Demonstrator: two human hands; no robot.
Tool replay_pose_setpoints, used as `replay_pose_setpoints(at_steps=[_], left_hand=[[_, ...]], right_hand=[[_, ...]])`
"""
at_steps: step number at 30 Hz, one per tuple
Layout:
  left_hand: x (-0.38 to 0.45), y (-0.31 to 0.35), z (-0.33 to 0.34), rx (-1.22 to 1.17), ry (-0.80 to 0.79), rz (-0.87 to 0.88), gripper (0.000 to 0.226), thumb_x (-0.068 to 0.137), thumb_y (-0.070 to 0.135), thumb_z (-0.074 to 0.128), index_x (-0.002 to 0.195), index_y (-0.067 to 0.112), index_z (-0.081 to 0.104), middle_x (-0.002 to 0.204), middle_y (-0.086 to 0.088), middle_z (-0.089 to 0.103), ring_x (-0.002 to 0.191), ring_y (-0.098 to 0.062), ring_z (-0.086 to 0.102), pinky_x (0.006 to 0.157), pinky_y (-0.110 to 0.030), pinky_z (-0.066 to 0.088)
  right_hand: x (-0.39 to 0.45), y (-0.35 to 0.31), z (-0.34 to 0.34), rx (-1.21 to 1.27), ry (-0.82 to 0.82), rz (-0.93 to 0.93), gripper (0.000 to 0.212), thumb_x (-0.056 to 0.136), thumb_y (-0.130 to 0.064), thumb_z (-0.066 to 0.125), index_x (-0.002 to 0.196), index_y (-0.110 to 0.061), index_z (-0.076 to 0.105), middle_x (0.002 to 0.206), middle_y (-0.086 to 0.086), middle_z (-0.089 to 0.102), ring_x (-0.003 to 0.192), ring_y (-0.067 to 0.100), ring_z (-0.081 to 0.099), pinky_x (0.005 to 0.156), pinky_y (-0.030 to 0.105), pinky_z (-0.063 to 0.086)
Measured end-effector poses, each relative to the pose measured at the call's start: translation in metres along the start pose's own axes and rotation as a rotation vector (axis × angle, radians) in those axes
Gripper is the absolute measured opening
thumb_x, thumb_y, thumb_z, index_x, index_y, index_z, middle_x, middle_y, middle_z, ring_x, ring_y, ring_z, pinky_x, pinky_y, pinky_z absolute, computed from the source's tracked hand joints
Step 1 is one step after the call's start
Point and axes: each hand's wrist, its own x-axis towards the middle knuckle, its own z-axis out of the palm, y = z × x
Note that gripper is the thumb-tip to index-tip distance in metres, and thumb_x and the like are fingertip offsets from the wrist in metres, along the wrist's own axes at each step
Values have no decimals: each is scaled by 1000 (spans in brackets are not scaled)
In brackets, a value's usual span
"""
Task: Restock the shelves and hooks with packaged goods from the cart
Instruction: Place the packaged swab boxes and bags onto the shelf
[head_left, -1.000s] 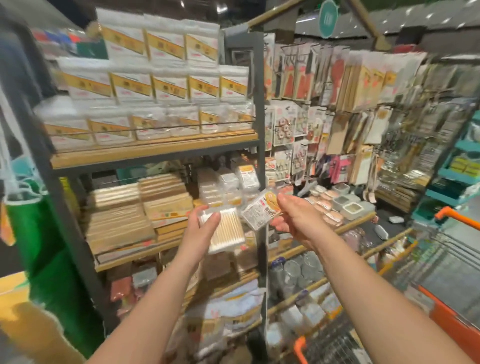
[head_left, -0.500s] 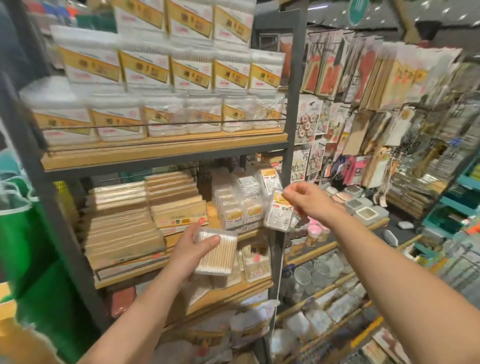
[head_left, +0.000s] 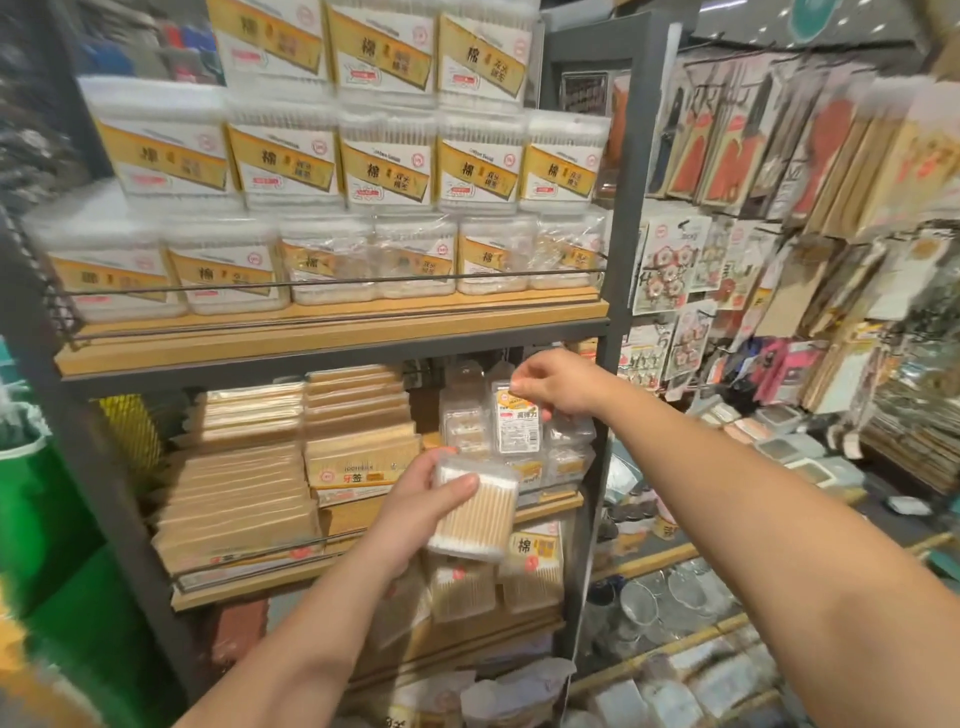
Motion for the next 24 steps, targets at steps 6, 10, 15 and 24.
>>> replay_pose_setpoints(at_steps=[6, 10, 15, 24], left_hand=[[5, 4, 36, 95, -58, 62, 46, 86, 23, 72, 125, 34, 51, 118, 3, 61, 99, -16, 65, 73, -30, 59], [11, 2, 55, 115, -61, 74, 45, 86, 28, 72, 120, 43, 45, 135, 5, 51, 104, -16, 63, 75, -29, 58], [18, -6, 63, 127, -10, 62, 59, 88, 29, 70, 138, 39, 40, 153, 6, 37, 115, -19, 59, 78, -31, 58], [25, -15, 69, 189, 16, 120, 75, 84, 38, 72, 148, 34, 34, 155, 7, 34, 124, -22, 54, 97, -45, 52]], right_hand=[[11, 3, -2, -123, -5, -66, 26, 97, -39, 57, 110, -19, 67, 71, -5, 68, 64, 11, 65, 63, 26, 47], [10, 5, 1, -245, 97, -80, 31, 97, -40, 55, 111, -16, 69, 93, 1, 72, 85, 18, 66, 79, 34, 53], [-16, 20, 11, -63, 339, -50, 38, 101, -34, 43, 124, -11, 64, 119, 11, 59, 112, 25, 54, 86, 29, 38], [-75, 64, 59, 127, 420, 95, 40, 104, -31, 36, 116, -7, 66, 123, 6, 59, 116, 20, 52, 86, 23, 34]])
